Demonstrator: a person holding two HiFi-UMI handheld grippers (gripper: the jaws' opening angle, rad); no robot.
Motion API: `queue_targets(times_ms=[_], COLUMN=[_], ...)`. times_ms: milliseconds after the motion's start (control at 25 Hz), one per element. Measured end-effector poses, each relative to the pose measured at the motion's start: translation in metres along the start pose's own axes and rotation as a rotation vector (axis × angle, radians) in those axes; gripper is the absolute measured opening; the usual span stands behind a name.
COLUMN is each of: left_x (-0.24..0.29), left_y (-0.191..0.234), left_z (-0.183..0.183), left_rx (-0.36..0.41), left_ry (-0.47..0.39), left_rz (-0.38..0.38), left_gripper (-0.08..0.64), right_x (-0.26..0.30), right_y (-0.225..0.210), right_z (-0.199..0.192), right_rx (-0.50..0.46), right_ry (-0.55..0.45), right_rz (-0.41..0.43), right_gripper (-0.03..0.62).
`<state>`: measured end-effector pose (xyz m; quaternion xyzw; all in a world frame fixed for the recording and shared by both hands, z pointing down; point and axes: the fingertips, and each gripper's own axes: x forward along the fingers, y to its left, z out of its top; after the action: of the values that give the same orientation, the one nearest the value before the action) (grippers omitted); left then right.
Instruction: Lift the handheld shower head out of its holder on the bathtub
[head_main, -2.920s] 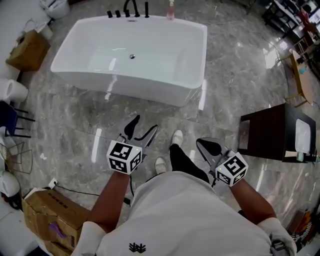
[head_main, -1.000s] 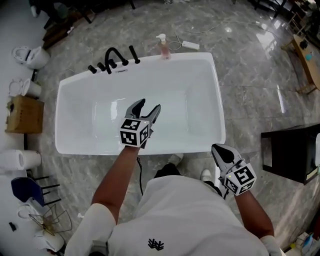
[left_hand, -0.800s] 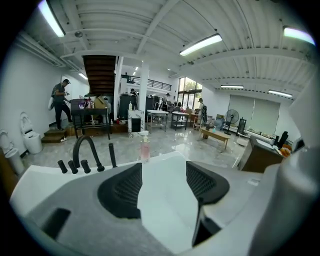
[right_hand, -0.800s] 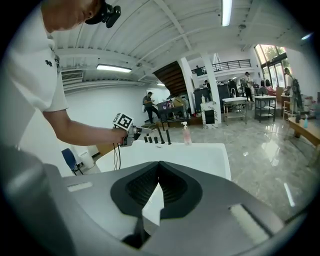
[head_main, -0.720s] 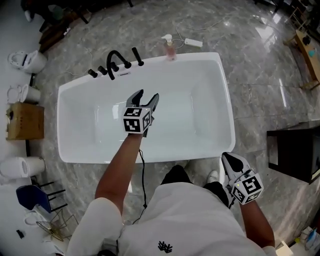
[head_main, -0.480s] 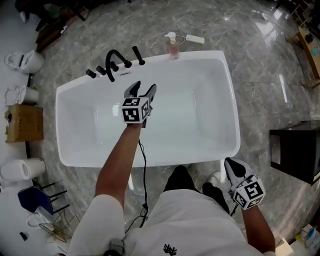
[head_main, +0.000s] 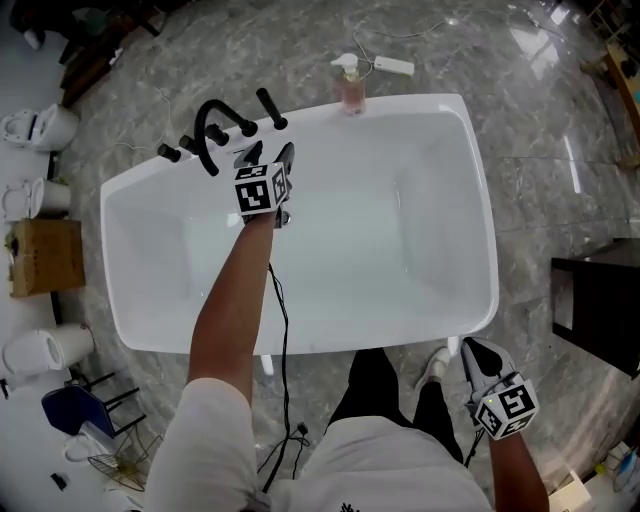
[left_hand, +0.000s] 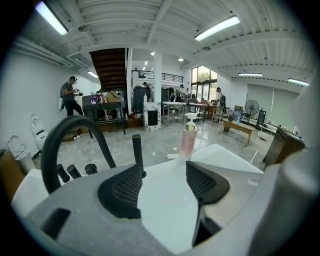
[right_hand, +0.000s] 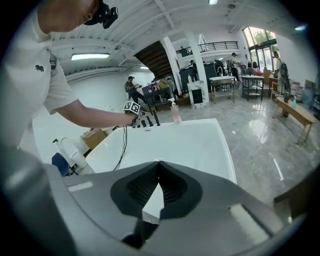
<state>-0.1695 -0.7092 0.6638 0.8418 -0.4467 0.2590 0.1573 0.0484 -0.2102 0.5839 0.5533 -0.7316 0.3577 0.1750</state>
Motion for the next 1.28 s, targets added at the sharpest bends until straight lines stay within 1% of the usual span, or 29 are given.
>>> queue_targets(times_ms=[200, 440, 600, 760, 1000, 1160, 1280], left_x=[0.043, 0.088, 0.115, 0.136, 0.162, 0.170, 0.175], left_y=[0.022, 0.050, 0.067, 0.083, 0.089, 0.095, 0.096], left_z=[-0.003, 0.001, 0.006, 0.015, 0.033, 0.039, 0.037], left_rx=[0.015, 0.006, 0.043, 0.063, 0.030, 0.009, 0.004], left_ry=[0.021, 0.032, 0.042, 0.038, 0.015, 0.016, 0.025], left_rz=[0.021, 0.059, 0.100, 0.119, 0.123, 0.154, 0.162], left_gripper=[0.281, 0.281, 0.284, 0.285, 0.282, 0.261, 0.240], right_x=[0.025, 0.050, 0.057, 0.067, 0.072, 0.071, 0.070], right_y=[-0.008, -0.010, -0.017, -0.022, -0.030, -0.030, -0.027], right_z=[-0.014, -0.030, -0.050, -0.065, -0.068, -0.069, -0.070], right_rx=[0.021, 0.046, 0.082, 0.112, 0.104, 0.109, 0.102], right_ry=[0.046, 0.084, 0.109, 0.131, 0.147, 0.152, 0.153], right_rz=[0.013, 0.042, 0.044, 0.042, 0.039, 0.038, 0.048], right_gripper=[0.014, 0.014, 0.014, 0.014, 0.013, 0.014, 0.012])
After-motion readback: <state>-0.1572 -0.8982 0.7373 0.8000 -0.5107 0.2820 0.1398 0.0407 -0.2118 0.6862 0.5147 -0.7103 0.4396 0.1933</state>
